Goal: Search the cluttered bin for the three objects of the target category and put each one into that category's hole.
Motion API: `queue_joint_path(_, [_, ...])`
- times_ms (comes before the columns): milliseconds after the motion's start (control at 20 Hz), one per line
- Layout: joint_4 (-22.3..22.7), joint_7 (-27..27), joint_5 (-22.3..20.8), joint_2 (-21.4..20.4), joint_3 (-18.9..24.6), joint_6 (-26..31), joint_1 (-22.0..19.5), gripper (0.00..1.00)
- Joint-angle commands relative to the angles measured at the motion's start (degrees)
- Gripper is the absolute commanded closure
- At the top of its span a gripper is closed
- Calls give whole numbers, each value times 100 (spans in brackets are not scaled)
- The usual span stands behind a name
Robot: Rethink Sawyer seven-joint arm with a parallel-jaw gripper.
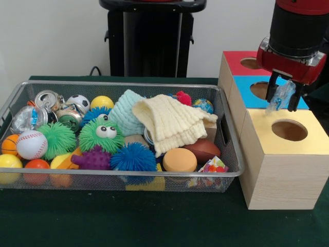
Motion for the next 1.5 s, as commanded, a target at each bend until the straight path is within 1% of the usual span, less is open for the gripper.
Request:
queue_joint_path(50, [258, -20, -182, 136, 482, 646, -194, 100])
queue_joint_path(350, [119, -40, -171, 201, 540, 1068, -252, 100])
queue_joint_path(600, [91, -71, -185, 217, 566, 1146, -277, 100])
queue_joint_path(900, [84, -112, -179, 257, 615, 1081, -337, 100])
queue_joint_path(1050, [74, -101, -155, 257, 647, 1206, -349, 100])
queue_joint_path(1250, [133, -36, -63, 207, 723, 1556, -352, 100])
queue_joint_path(1500, [205, 5, -33, 118, 729, 1607, -320, 100])
